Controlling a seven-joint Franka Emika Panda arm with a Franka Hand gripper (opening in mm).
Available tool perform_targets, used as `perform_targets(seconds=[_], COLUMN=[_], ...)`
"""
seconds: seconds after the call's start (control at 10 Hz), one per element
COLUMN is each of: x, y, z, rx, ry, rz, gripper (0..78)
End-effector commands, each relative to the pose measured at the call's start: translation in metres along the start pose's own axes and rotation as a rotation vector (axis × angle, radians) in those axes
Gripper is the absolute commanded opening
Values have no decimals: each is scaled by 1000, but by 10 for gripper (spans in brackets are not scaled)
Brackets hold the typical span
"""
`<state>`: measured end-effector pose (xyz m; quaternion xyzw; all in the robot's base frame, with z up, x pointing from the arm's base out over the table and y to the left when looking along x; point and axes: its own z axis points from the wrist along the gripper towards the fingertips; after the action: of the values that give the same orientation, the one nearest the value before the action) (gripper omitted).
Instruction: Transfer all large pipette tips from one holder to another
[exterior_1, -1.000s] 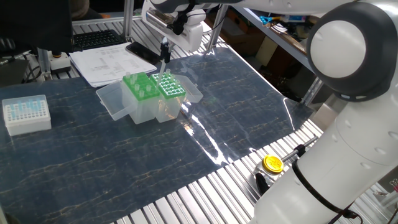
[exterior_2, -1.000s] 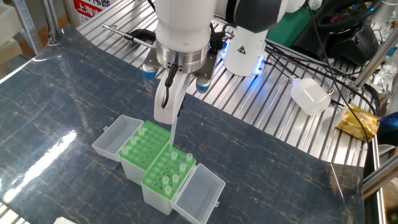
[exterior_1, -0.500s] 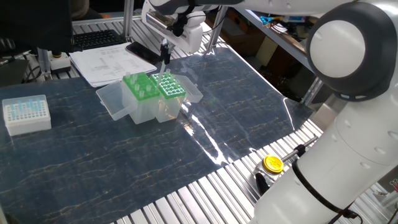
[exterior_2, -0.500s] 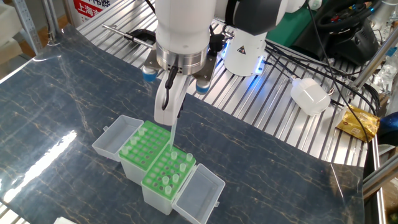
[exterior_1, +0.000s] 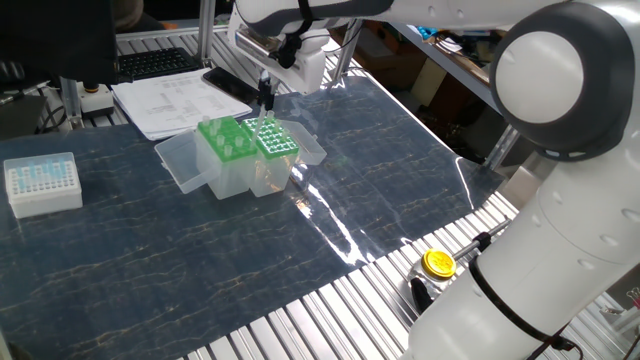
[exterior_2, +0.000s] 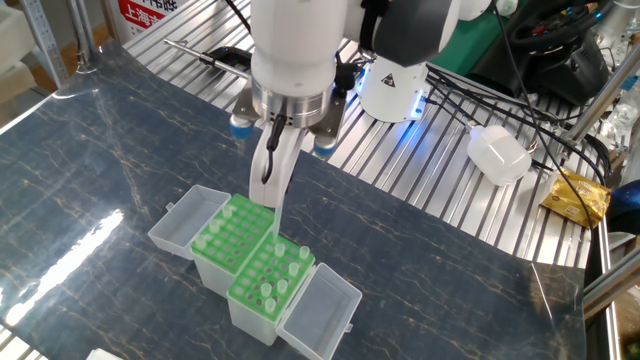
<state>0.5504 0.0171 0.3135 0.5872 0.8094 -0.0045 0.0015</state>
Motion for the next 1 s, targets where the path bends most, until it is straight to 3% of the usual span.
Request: perform_targets(seconds=[0.1,0.3,1.0], x=[-2,-1,5], y=[-2,-6,-2], z=[8,20,26], rx=[-8,-12,-6], ry=[2,-3,6], rz=[-11,-17,1], gripper=[11,11,11])
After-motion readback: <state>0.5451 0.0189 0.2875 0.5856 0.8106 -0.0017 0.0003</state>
